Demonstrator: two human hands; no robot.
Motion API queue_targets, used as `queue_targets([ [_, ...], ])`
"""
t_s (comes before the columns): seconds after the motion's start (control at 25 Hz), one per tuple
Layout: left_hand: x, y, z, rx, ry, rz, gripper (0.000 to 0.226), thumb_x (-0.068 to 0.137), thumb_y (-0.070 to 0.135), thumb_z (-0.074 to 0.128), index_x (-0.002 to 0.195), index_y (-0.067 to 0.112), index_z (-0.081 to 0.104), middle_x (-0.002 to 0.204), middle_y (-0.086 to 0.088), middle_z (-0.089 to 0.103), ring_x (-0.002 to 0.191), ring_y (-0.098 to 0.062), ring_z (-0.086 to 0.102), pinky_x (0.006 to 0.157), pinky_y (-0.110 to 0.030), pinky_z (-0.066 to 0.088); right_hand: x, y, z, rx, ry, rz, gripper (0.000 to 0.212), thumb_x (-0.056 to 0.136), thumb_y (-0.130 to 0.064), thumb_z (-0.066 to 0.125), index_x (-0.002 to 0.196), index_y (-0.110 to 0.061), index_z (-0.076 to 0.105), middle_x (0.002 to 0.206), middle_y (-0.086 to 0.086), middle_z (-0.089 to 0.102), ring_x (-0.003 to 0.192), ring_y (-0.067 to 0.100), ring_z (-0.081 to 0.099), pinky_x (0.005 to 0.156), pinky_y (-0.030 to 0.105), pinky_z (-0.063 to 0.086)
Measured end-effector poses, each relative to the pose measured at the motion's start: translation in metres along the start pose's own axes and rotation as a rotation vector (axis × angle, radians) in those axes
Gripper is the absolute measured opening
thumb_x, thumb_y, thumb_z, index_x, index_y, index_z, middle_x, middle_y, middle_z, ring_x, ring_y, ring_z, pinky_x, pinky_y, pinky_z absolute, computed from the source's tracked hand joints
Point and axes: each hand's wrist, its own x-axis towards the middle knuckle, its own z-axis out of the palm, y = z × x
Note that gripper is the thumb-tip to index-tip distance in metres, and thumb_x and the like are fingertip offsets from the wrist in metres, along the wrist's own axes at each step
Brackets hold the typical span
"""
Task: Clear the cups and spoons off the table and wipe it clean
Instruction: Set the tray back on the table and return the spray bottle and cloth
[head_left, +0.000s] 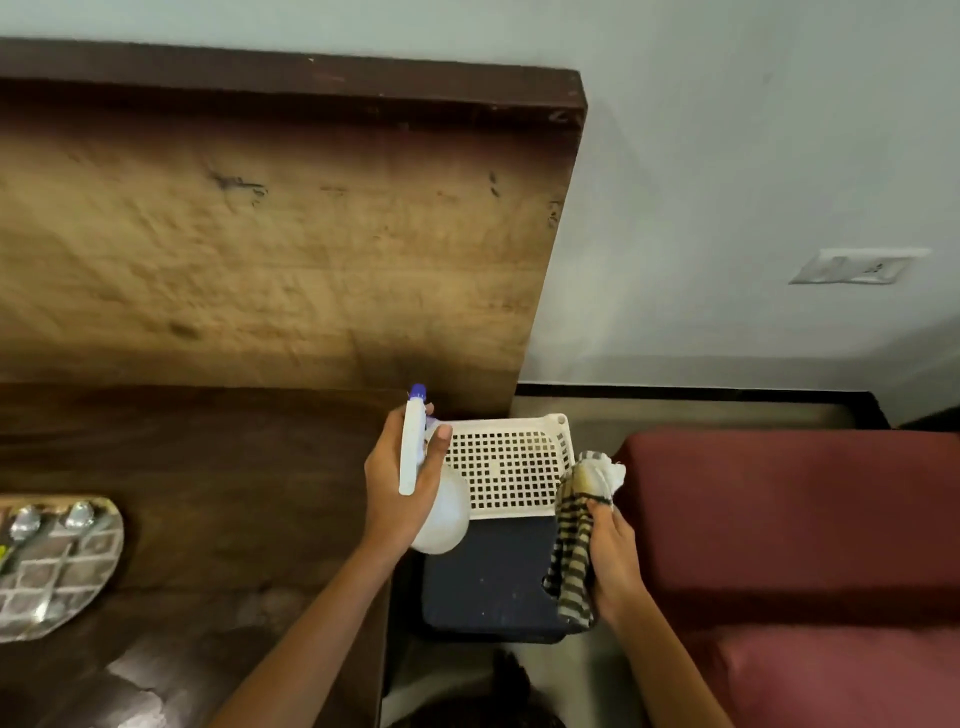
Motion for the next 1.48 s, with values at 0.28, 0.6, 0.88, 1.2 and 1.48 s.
queue_targets([
  [0.28,0.025,-0.075,0.068,0.065,0.056,-0.009,0.038,0.083,0.03,0.061,0.113,0.007,0.055,0.103,0.005,0.062,0.097,0.008,0.057,0.082,-0.004,0.043,0.092,-0.011,0.005,0.007,0.037,-0.034,0.023,0.097,-0.017,0.04,0.103,-0.007,0.06,0.092,0.009,0.064,0.081,0.022,0.06,0.077,0.037,0.051],
  [0.6,0.052,-0.156,0.104,0.105,0.15,0.044,0.063,0.084,0.053,0.053,0.118,0.001,0.051,0.11,-0.006,0.061,0.102,-0.016,0.061,0.088,-0.023,0.05,0.183,0.005,0.051,-0.434,0.225,-0.433,0.028,0.095,-0.012,0.038,0.116,-0.004,0.055,0.095,0.007,0.06,0.082,0.019,0.056,0.075,0.03,0.044],
  [0.88,0.042,-0.201,0.117,0.136,0.17,0.071,0.049,0.083,0.049,0.055,0.121,0.021,0.041,0.115,0.005,0.055,0.11,-0.012,0.057,0.09,-0.015,0.045,0.229,0.081,0.096,-0.959,0.105,-0.505,0.051,0.1,-0.022,0.032,0.148,-0.009,0.018,0.158,0.011,0.005,0.144,0.026,-0.01,0.103,0.051,-0.025],
  [1.2,0.023,-0.223,0.108,0.226,0.003,-0.101,0.082,0.069,0.044,0.074,0.133,0.011,0.034,0.132,0.0,0.047,0.12,-0.005,0.045,0.1,-0.019,0.04,0.229,0.101,0.111,-1.153,-0.015,-0.383,0.07,0.095,-0.058,0.014,0.15,-0.019,-0.004,0.155,0.004,-0.02,0.14,0.028,-0.026,0.103,0.062,-0.02],
  [1.48,-0.006,-0.252,0.061,0.315,-0.193,-0.455,0.066,0.086,-0.005,0.05,0.143,0.017,0.025,0.142,0.006,0.037,0.129,-0.008,0.036,0.109,-0.033,0.033,0.223,0.075,0.017,-0.752,0.185,-0.614,0.05,0.1,-0.035,0.033,0.143,-0.008,0.032,0.155,0.008,0.02,0.144,0.018,0.009,0.114,0.028,0.01],
])
